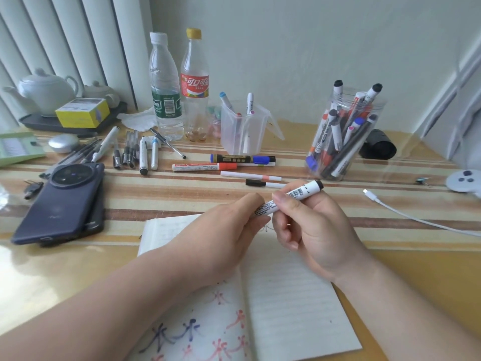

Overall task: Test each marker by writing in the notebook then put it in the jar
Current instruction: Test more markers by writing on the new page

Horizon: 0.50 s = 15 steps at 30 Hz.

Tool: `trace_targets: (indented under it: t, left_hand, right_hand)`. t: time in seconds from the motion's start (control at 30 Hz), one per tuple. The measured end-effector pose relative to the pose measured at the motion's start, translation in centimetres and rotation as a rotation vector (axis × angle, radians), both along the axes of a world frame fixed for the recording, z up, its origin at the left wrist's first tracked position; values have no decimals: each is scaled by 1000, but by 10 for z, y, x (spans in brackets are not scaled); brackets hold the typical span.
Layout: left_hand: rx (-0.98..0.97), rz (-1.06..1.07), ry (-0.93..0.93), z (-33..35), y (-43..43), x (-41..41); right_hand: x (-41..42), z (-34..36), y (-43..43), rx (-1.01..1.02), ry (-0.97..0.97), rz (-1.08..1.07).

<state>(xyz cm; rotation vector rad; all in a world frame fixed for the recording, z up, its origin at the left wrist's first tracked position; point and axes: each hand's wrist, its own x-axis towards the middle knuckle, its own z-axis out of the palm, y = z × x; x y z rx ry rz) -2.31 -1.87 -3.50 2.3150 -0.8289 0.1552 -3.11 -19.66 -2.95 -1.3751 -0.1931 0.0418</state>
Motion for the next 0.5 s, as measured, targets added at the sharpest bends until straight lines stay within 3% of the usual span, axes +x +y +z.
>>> trace_targets:
  t: [0.23,0.37,0.5]
  left_hand:
    - [-106,22,117,3,2,2]
    - [202,58,212,4,13,5]
    - [334,111,188,2,22,10]
  right_hand:
    - [-2,3,-6,18,-34,-84]
    - [5,8,-26,68,-44,-351]
    - [7,10,-39,119,0,-312]
